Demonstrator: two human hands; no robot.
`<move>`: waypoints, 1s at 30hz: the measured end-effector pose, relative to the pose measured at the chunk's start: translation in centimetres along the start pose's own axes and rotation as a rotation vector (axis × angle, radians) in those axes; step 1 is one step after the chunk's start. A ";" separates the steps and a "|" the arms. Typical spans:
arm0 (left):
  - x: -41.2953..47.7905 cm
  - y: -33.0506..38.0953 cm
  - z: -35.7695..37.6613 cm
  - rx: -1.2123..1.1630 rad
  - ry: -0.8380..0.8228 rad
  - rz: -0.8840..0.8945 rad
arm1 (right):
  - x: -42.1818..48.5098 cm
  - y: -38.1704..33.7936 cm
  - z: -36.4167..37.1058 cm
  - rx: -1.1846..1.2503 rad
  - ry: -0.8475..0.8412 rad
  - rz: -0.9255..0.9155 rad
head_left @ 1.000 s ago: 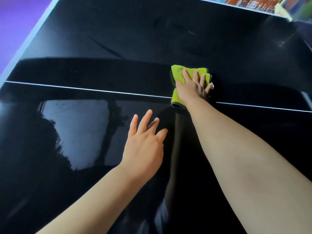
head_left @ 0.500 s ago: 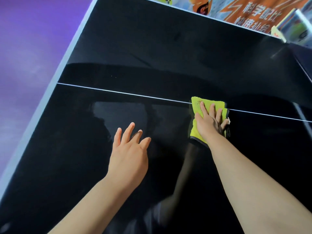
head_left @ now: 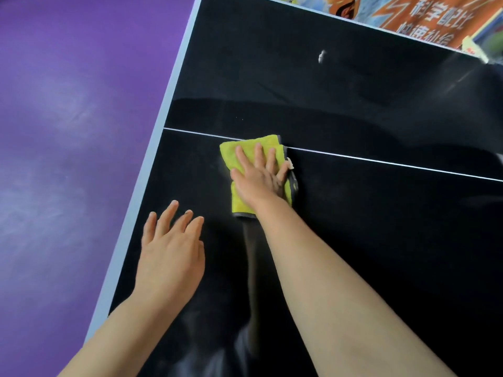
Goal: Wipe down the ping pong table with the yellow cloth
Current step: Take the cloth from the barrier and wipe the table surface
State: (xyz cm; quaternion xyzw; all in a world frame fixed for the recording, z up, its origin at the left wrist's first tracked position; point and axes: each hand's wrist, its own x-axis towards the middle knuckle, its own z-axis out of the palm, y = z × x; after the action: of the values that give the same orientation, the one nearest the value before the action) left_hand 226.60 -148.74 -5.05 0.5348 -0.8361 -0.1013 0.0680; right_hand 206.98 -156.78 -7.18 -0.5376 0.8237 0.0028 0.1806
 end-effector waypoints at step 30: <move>-3.3 19.1 3.4 0.200 -0.018 0.094 | -8.2 27.0 -3.6 -0.100 0.023 0.020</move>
State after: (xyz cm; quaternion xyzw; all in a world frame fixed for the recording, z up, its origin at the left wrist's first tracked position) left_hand 210.46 -137.66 -3.72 0.4979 -0.8669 -0.0191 0.0114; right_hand 184.90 -138.88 -6.52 -0.5375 0.8299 0.0395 0.1442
